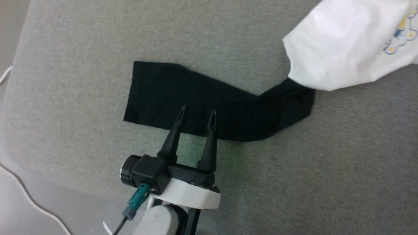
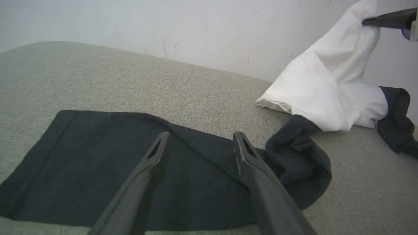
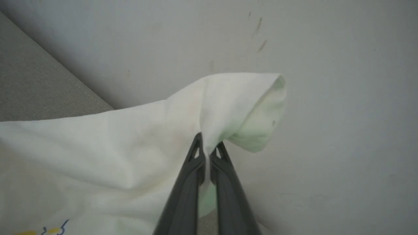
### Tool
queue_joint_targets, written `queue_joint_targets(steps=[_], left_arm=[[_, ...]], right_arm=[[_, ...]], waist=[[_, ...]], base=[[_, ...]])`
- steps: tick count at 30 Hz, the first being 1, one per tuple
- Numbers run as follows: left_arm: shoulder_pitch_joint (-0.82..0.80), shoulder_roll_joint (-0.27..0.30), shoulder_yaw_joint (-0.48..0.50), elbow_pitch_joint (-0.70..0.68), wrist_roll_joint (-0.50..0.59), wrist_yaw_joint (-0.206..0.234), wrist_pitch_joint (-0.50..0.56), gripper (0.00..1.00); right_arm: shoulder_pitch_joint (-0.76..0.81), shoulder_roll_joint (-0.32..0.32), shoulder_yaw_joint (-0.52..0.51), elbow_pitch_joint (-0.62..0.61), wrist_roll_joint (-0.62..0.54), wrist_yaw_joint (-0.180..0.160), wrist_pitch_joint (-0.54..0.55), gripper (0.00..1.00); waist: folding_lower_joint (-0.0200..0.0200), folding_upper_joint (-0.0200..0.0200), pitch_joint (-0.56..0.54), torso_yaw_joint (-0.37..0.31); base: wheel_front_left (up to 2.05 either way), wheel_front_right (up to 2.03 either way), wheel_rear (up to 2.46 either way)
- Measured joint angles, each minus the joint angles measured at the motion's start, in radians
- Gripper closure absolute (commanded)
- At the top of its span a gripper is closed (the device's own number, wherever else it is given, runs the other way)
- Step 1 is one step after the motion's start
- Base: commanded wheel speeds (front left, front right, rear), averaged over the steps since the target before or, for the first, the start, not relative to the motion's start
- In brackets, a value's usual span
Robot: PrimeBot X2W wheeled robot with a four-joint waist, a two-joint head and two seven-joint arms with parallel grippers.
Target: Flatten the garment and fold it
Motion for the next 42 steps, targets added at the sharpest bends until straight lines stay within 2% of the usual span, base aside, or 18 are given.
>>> queue_joint_targets(steps=[3, 4, 5, 6, 15, 20, 24, 25, 29, 34, 37, 39, 42], left_arm=[[-0.005, 0.000, -0.022, 0.000, -0.010, 0.002, 0.000, 0.00], [-0.007, 0.000, -0.026, 0.000, -0.013, 0.005, 0.000, 0.00], [-0.012, 0.000, -0.028, 0.001, -0.014, 0.009, 0.000, 0.00], [-0.016, 0.000, -0.029, 0.002, -0.014, 0.009, 0.000, 0.00], [-0.023, 0.000, -0.022, 0.020, -0.002, 0.012, 0.000, 0.00], [-0.021, -0.001, 0.003, 0.035, 0.015, 0.005, 0.000, 0.00], [0.002, 0.003, 0.033, 0.039, 0.027, -0.003, 0.000, 0.00], [0.020, 0.009, 0.046, 0.040, 0.032, -0.003, 0.000, 0.00], [0.057, 0.021, 0.072, 0.038, 0.032, -0.008, 0.000, 0.00], [0.078, 0.040, 0.089, 0.037, 0.032, -0.009, 0.000, 0.00], [0.084, 0.049, 0.097, 0.036, 0.032, -0.008, 0.001, 0.00], [0.084, 0.062, 0.103, 0.033, 0.035, -0.008, 0.010, 0.00], [0.077, 0.091, 0.105, 0.027, 0.046, -0.010, 0.045, 0.00]], right_arm=[[0.054, -0.001, 0.010, 0.091, 0.026, 0.000, -0.005, 1.00], [0.073, 0.002, 0.009, 0.124, 0.036, 0.000, -0.001, 0.83], [0.093, 0.005, 0.008, 0.152, 0.043, 0.000, 0.005, 0.51], [0.107, 0.008, 0.008, 0.170, 0.044, 0.000, 0.003, 0.00], [0.129, 0.050, -0.035, 0.205, 0.042, 0.000, -0.150, 0.00], [0.218, 0.098, -0.143, 0.153, 0.066, 0.000, -0.263, 0.00], [0.407, 0.148, -0.267, 0.045, 0.078, 0.000, -0.323, 0.00], [0.534, 0.187, -0.340, -0.027, 0.077, 0.000, -0.337, 0.00], [0.809, 0.314, -0.502, -0.207, 0.044, 0.000, -0.351, 0.00], [1.127, 0.558, -0.682, -0.433, -0.032, 0.000, -0.351, 0.00], [1.255, 0.707, -0.741, -0.534, -0.067, 0.000, -0.351, 0.00], [1.304, 0.760, -0.751, -0.583, -0.077, 0.000, -0.351, 0.00], [1.322, 0.777, -0.752, -0.626, -0.076, 0.000, -0.352, 0.00]], waist=[[0.0000, 0.0000, 0.016, 0.027], [0.0000, 0.0000, 0.022, 0.034], [0.0000, 0.0000, 0.027, 0.041], [0.0001, 0.0000, 0.032, 0.047], [-0.0001, 0.0000, 0.026, 0.040], [-0.0001, 0.0000, -0.019, 0.009], [-0.0002, 0.0000, -0.063, -0.027], [-0.0003, 0.0000, -0.083, -0.049], [-0.0003, 0.0000, -0.122, -0.100], [-0.0003, 0.0000, -0.162, -0.167], [-0.0004, 0.0000, -0.181, -0.205], [-0.0004, 0.0001, -0.190, -0.231], [-0.0003, 0.0000, -0.201, -0.268]], base=[[0.00, 0.00, 0.00], [0.00, 0.00, 0.00], [0.00, 0.00, 0.00], [0.00, 0.00, 0.00], [0.00, 0.00, 0.00], [0.00, 0.00, 0.00], [0.00, 0.00, 0.00], [0.00, 0.00, 0.00], [0.00, 0.00, 0.00], [0.00, 0.00, 0.00], [0.00, 0.00, 0.00], [0.00, 0.00, 0.00], [0.00, 0.00, 0.00]])
